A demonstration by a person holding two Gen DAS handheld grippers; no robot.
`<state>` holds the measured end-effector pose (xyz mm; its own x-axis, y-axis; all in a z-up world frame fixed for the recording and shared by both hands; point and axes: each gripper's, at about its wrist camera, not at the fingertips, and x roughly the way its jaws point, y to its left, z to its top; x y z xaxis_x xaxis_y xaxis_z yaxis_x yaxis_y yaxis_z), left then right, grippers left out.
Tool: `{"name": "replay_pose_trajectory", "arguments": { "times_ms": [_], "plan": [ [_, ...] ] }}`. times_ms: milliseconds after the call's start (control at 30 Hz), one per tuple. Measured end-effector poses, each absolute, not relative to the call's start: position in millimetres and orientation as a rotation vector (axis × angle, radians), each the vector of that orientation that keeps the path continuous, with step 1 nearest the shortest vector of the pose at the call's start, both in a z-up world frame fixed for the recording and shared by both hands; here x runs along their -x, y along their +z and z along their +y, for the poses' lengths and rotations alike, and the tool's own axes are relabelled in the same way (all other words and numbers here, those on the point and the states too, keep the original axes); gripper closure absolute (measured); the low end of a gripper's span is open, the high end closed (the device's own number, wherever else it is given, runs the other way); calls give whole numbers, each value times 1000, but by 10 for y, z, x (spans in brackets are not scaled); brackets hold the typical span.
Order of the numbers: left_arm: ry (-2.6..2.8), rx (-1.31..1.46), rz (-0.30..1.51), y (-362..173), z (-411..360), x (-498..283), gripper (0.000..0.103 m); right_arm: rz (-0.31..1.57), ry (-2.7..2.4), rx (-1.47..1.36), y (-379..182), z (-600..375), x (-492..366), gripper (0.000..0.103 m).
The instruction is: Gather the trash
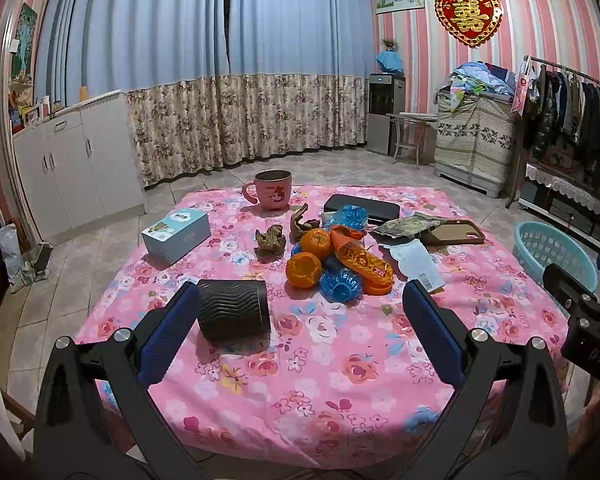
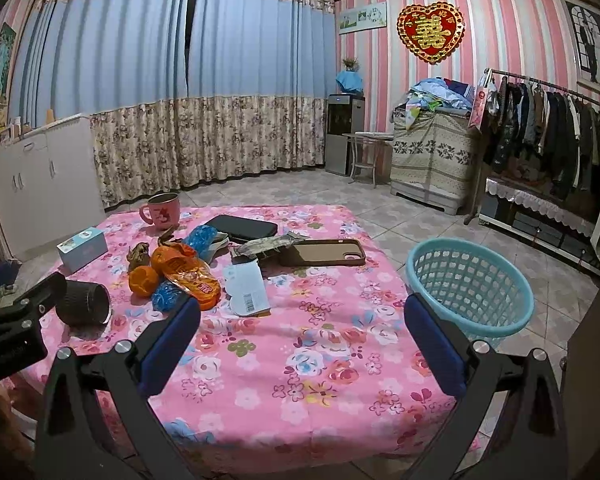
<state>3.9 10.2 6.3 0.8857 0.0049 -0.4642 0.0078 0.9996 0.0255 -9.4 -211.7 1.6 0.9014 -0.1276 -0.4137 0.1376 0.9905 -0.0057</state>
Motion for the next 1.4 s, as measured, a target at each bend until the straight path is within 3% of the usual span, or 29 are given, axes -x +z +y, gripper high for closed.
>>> {"name": "replay_pose_trajectory", "arguments": {
  "times_ms": [1400],
  "plan": [
    [2,-30,488,50,171,-46,5,426,-137,-20,-9,-2129,99,4]
  ]
}}
